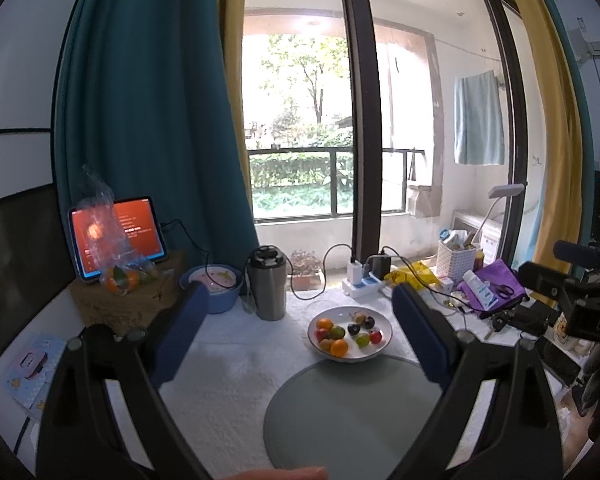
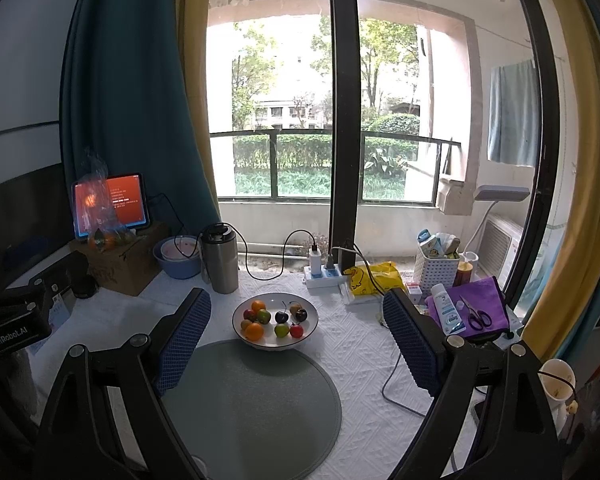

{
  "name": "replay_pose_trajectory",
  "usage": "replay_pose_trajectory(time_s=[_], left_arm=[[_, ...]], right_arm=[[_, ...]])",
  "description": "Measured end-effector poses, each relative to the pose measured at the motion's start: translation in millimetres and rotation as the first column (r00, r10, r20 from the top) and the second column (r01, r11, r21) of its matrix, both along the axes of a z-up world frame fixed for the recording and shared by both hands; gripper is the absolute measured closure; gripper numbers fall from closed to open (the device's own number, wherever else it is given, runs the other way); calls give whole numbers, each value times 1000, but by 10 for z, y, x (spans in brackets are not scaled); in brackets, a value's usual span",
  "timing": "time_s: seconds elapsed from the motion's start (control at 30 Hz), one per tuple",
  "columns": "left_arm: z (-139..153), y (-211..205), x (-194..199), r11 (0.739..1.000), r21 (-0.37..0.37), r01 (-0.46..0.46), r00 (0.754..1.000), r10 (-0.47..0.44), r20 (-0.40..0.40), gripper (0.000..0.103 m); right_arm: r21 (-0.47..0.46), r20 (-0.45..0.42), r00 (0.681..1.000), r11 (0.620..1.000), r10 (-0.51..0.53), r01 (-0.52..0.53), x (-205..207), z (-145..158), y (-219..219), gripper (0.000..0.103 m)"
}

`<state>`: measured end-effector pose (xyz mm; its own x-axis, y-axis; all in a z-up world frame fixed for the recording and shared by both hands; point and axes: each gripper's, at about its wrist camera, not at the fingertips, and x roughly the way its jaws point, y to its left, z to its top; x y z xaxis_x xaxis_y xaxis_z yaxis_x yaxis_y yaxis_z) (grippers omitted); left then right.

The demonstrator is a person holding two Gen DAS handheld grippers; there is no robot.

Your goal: Organize fruits

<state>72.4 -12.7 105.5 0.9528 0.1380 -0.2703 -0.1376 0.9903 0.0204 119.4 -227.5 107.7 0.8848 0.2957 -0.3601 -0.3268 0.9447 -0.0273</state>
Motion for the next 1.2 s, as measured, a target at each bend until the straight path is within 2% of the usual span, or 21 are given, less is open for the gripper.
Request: replay_pose_trajectory(time_s=[1.2], left_arm=[[8,14,48,999,-33,6,1000,-5,19,9]], right_arm=[[-14,-13,1000,1000,-6,6,152,-47,-44,13]])
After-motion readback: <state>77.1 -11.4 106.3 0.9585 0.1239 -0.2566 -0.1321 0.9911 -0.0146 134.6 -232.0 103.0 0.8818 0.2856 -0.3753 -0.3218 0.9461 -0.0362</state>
